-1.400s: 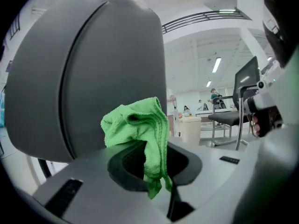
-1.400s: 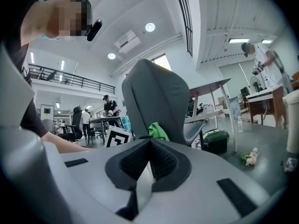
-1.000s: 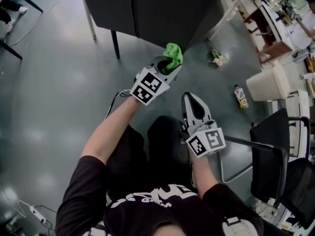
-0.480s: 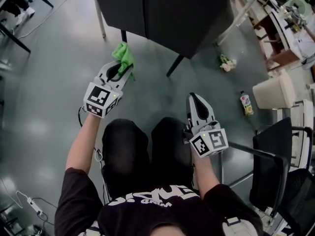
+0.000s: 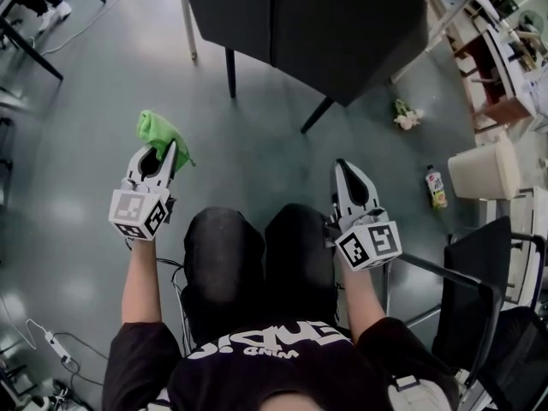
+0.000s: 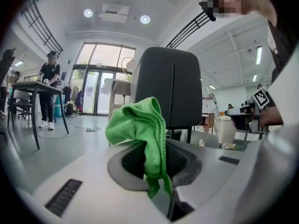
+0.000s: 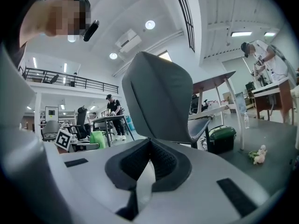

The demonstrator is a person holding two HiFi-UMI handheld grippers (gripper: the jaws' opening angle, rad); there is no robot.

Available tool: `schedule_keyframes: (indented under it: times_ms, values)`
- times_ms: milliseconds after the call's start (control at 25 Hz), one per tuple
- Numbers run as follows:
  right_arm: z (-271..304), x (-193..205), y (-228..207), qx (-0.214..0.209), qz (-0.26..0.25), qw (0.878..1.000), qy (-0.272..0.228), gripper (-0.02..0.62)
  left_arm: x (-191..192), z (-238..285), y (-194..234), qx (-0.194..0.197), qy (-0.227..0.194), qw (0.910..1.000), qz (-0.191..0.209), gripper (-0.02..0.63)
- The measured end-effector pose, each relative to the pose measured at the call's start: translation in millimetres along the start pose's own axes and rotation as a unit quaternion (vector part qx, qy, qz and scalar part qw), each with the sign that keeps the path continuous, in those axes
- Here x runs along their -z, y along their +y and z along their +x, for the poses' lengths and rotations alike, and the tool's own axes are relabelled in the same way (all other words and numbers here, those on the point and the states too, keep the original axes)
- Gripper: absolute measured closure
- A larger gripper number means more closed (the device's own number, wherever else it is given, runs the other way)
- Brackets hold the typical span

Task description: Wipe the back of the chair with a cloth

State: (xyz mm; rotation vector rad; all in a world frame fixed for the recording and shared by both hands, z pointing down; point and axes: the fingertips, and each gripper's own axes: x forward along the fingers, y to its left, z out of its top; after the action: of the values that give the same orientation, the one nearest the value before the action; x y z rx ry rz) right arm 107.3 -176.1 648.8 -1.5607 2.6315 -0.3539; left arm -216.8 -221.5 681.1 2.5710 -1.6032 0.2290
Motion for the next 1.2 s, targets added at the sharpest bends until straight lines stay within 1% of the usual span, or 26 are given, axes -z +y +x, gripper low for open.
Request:
schedule_keyframes:
  times_ms: [120, 200, 280, 360, 480, 560, 680, 840, 920, 1040, 1200]
  values:
    - [7, -5, 6, -0.004, -0.003, 1.000, 0.010, 0.598, -11, 3, -3, 0.005, 0.001, 1.0000, 0.006, 0.541]
    - [9, -14, 13, -0.007, -0.007, 1.000, 0.023, 0.598, -26, 0, -6, 0.008, 0.000, 1.0000, 0.002, 0.541]
    - [9, -30, 23, -0.010, -0.009, 0.999, 0.037, 0.598, -47, -7, -10, 0.011, 0.000, 0.9999, -0.008, 0.541]
    - [11, -56, 37, -0.015, -0.008, 0.999, 0.049, 0.598, -72, -16, -12, 0.017, 0.005, 0.9996, -0.021, 0.541]
    - [17, -106, 65, -0.026, -0.006, 0.997, 0.068, 0.598, -122, -31, -11, 0.022, 0.018, 0.9988, -0.040, 0.541]
    - [16, -147, 91, -0.040, -0.008, 0.995, 0.087, 0.598, -161, -53, -12, 0.020, 0.031, 0.9979, -0.053, 0.541]
    - [17, -217, 129, -0.054, -0.010, 0.993, 0.101, 0.598, -222, -89, -7, 0.019, 0.052, 0.9961, -0.068, 0.541]
    - [20, -317, 165, -0.053, -0.009, 0.993, 0.101, 0.598, -311, -123, 0, 0.030, 0.067, 0.9945, -0.075, 0.541]
    - [18, -358, 178, -0.050, -0.009, 0.994, 0.100, 0.598, -351, -134, 0, 0.037, 0.071, 0.9943, -0.071, 0.541]
    - [13, -406, 188, -0.039, -0.005, 0.994, 0.099, 0.598, -400, -146, -2, 0.047, 0.076, 0.9943, -0.059, 0.541]
    - [5, -456, 190, -0.026, -0.007, 0.995, 0.098, 0.598, -448, -154, -5, 0.047, 0.072, 0.9943, -0.063, 0.541]
